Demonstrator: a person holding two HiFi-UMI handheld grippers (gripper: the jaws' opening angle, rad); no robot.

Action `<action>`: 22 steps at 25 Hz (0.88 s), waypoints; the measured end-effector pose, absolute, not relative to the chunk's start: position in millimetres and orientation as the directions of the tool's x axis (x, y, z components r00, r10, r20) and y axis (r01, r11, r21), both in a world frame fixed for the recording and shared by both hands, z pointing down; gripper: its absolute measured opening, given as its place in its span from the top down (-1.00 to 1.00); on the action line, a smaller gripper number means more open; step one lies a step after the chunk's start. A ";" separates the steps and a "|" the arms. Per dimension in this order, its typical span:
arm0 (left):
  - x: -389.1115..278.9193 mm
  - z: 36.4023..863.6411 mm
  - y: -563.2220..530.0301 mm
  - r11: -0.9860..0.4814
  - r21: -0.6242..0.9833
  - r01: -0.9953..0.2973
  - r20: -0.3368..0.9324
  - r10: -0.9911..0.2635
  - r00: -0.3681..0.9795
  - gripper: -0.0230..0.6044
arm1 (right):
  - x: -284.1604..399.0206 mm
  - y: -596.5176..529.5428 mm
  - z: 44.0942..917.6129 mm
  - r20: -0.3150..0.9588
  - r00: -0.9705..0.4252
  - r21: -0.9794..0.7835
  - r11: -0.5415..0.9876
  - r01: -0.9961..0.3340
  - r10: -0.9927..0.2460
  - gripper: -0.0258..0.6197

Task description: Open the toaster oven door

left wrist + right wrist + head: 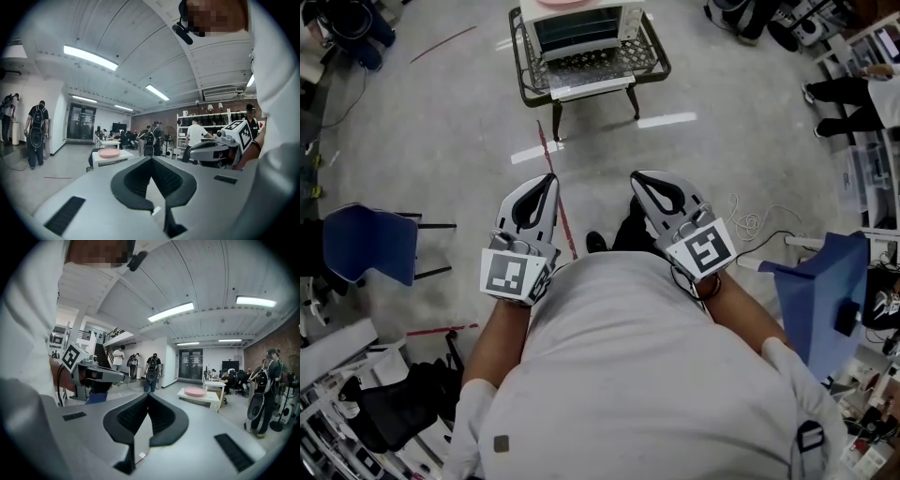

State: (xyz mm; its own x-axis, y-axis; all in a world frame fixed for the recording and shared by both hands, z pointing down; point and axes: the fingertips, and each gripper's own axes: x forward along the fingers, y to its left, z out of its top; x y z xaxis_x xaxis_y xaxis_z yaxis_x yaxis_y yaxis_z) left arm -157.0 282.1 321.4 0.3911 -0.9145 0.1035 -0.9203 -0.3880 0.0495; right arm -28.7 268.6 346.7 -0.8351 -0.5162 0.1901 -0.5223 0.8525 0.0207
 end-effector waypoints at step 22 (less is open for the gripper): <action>-142.8 324.6 285.3 -0.384 0.062 -0.921 0.106 -0.915 0.389 0.88 | -13.2 270.8 342.0 0.171 -0.848 0.058 0.865 -0.499 -0.501 0.87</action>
State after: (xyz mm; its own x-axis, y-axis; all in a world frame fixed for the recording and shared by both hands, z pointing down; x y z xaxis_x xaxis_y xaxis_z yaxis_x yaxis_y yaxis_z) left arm -142.8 285.3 324.6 0.3890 -0.9151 0.1059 -0.9211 -0.3844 0.0621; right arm -13.2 270.8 342.0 -0.8483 -0.5012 0.1710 -0.4991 0.8646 0.0584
